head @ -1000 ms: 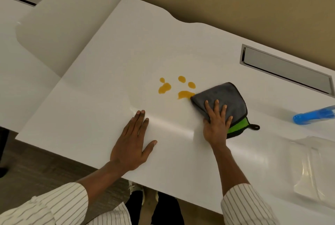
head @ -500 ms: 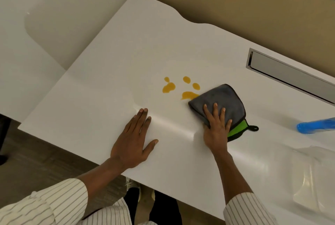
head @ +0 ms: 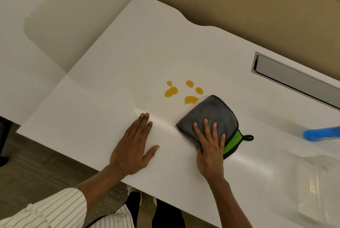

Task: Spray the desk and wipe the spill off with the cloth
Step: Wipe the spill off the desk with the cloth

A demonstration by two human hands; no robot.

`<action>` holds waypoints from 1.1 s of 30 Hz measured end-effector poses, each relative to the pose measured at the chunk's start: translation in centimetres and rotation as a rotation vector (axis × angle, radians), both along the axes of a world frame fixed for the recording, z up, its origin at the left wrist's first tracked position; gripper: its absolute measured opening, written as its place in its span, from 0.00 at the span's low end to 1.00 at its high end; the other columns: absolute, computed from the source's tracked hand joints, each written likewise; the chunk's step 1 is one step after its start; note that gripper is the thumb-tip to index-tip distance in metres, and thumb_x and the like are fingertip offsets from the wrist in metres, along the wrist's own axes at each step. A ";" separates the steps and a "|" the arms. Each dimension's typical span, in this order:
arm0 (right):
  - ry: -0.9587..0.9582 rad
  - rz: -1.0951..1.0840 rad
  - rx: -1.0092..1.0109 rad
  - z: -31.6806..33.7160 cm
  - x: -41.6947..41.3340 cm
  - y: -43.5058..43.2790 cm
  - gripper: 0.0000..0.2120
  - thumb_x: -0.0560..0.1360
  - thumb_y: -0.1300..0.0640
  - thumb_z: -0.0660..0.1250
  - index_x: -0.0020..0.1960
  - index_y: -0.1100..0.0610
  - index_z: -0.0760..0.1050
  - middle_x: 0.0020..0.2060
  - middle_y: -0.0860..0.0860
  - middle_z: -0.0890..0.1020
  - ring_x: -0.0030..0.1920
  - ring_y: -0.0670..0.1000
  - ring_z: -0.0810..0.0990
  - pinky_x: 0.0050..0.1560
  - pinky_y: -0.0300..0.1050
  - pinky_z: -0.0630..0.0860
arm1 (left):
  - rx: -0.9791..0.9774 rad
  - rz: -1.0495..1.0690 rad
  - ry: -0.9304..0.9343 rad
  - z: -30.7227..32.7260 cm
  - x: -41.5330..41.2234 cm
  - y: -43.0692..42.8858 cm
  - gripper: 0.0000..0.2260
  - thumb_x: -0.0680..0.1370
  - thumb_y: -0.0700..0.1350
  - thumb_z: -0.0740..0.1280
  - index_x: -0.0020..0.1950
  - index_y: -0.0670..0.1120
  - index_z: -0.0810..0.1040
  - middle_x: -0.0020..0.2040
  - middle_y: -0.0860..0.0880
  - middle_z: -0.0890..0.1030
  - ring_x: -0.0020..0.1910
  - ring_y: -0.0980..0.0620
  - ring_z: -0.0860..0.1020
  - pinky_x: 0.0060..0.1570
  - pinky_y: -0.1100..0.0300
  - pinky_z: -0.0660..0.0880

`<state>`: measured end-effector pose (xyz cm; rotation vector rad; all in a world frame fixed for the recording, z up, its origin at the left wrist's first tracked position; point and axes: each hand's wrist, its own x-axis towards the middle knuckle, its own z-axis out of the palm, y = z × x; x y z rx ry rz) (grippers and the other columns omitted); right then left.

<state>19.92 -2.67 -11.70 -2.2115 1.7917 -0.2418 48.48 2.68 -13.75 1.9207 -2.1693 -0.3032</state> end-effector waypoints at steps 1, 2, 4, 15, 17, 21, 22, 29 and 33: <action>-0.008 -0.007 0.003 -0.2 -0.3 -1.2 0.41 0.78 0.65 0.64 0.83 0.40 0.52 0.85 0.44 0.48 0.84 0.54 0.41 0.81 0.70 0.43 | -0.002 0.001 0.001 0.0 0.0 0.0 0.38 0.86 0.63 0.61 0.87 0.40 0.58 0.90 0.43 0.52 0.89 0.45 0.52 0.84 0.45 0.62; -0.018 -0.014 0.008 -0.3 -0.7 -2.7 0.41 0.78 0.65 0.64 0.83 0.39 0.52 0.84 0.44 0.49 0.84 0.53 0.41 0.81 0.69 0.42 | -0.003 0.002 0.001 0.0 0.0 0.0 0.38 0.86 0.63 0.61 0.87 0.40 0.59 0.90 0.43 0.52 0.89 0.45 0.52 0.84 0.45 0.62; -0.033 -0.024 0.032 -0.5 -1.3 -5.7 0.40 0.79 0.64 0.64 0.82 0.39 0.53 0.84 0.43 0.49 0.84 0.53 0.41 0.81 0.69 0.41 | -0.002 -0.001 0.000 0.0 0.0 -0.1 0.38 0.86 0.63 0.61 0.87 0.40 0.58 0.90 0.43 0.52 0.89 0.45 0.51 0.84 0.44 0.62; 0.031 -0.020 0.010 0.2 0.8 2.1 0.44 0.76 0.66 0.64 0.83 0.40 0.49 0.85 0.46 0.48 0.84 0.56 0.40 0.80 0.71 0.44 | 0.005 0.008 0.014 -0.1 0.0 0.1 0.38 0.86 0.64 0.60 0.87 0.41 0.58 0.90 0.44 0.51 0.89 0.46 0.51 0.84 0.44 0.62; 0.032 -0.037 -0.002 0.2 0.9 2.7 0.45 0.76 0.67 0.64 0.83 0.40 0.50 0.85 0.46 0.48 0.84 0.55 0.41 0.80 0.71 0.45 | 0.001 0.000 0.015 -0.2 0.0 0.0 0.38 0.86 0.63 0.60 0.87 0.40 0.58 0.90 0.43 0.51 0.89 0.45 0.51 0.84 0.44 0.62; 0.061 -0.132 0.007 -0.2 0.4 -2.5 0.41 0.78 0.64 0.63 0.83 0.39 0.50 0.85 0.46 0.49 0.84 0.56 0.42 0.79 0.73 0.45 | 0.008 0.002 0.013 -0.1 0.1 -0.1 0.38 0.86 0.63 0.61 0.87 0.41 0.58 0.90 0.44 0.51 0.89 0.46 0.50 0.84 0.45 0.61; 0.063 -0.145 0.014 -0.3 0.2 -4.3 0.40 0.78 0.63 0.63 0.83 0.39 0.50 0.85 0.46 0.49 0.84 0.57 0.43 0.79 0.74 0.45 | 0.004 0.005 0.013 0.0 0.0 -0.1 0.38 0.86 0.63 0.61 0.87 0.41 0.58 0.90 0.44 0.51 0.89 0.46 0.50 0.84 0.45 0.61; 0.029 -0.139 0.063 0.1 0.6 -6.4 0.37 0.80 0.62 0.63 0.83 0.39 0.53 0.85 0.46 0.49 0.84 0.58 0.43 0.79 0.73 0.43 | -0.007 0.005 0.025 0.1 -0.1 0.0 0.38 0.85 0.63 0.62 0.87 0.40 0.59 0.90 0.44 0.52 0.89 0.46 0.51 0.84 0.44 0.63; 0.067 -0.067 -0.004 -0.1 2.0 0.5 0.44 0.76 0.65 0.64 0.83 0.39 0.49 0.85 0.46 0.48 0.84 0.57 0.41 0.80 0.72 0.44 | -0.014 0.001 0.033 -0.2 0.0 0.0 0.38 0.86 0.63 0.62 0.88 0.41 0.58 0.90 0.44 0.51 0.89 0.46 0.51 0.84 0.44 0.63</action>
